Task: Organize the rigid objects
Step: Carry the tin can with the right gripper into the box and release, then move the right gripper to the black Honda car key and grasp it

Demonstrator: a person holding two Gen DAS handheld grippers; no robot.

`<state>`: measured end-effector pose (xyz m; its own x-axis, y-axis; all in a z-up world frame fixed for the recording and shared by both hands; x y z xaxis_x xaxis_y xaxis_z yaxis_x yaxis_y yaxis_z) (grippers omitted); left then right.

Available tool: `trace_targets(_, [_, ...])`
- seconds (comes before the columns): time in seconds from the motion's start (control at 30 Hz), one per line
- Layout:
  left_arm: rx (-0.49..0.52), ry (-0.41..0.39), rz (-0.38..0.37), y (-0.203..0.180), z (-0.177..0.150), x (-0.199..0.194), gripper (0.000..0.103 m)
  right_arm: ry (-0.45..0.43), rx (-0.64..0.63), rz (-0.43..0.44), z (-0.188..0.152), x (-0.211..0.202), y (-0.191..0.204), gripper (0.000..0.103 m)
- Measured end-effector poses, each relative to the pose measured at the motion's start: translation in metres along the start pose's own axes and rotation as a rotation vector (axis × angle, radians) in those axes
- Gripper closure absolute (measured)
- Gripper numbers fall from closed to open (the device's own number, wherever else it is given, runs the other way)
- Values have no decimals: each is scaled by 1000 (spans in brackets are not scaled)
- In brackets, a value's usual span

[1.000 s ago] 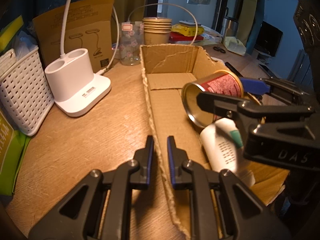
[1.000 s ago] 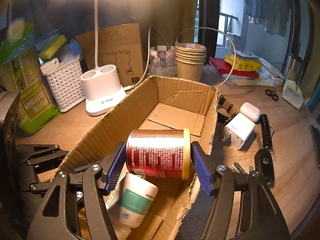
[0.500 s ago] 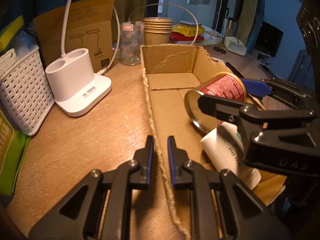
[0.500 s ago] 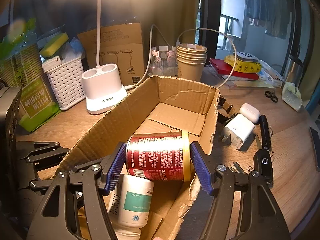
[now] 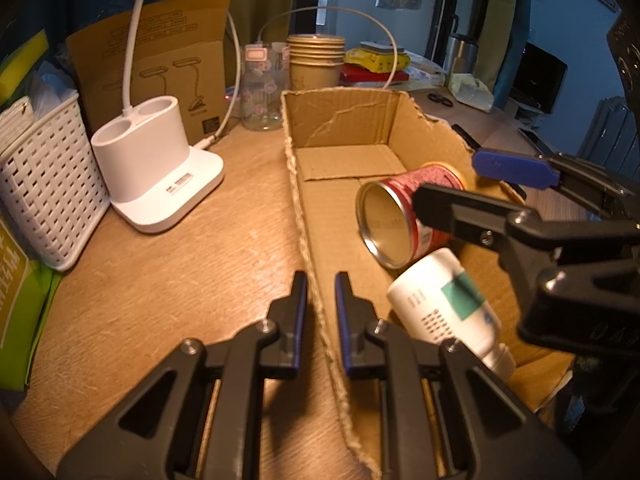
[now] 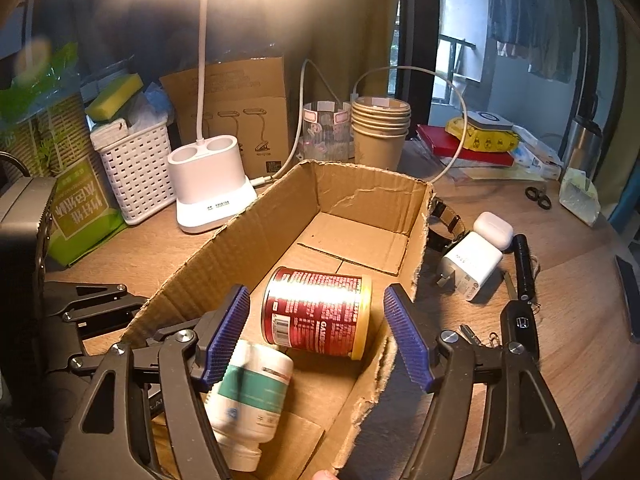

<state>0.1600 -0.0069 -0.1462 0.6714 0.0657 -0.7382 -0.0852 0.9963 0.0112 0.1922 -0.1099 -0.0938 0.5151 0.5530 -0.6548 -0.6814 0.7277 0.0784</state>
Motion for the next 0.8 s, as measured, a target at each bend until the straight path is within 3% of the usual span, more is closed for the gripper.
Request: trace_targets(0.8, [0, 0, 0, -1, -1, 0, 88, -103, 107, -83, 3, -45, -52, 30])
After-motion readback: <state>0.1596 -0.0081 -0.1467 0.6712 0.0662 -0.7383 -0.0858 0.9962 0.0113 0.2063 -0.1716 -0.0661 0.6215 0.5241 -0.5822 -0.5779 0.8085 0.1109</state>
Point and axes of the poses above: each gripper's, at about its wrist camera, not at the fingertips, and x roughly the way its jaws point, y to its left, z to its top, the point moved 7 cm from there along x, roughly the way its jaws point, and after that the axes turned 8 degrees about z, right-handed, at the moved point
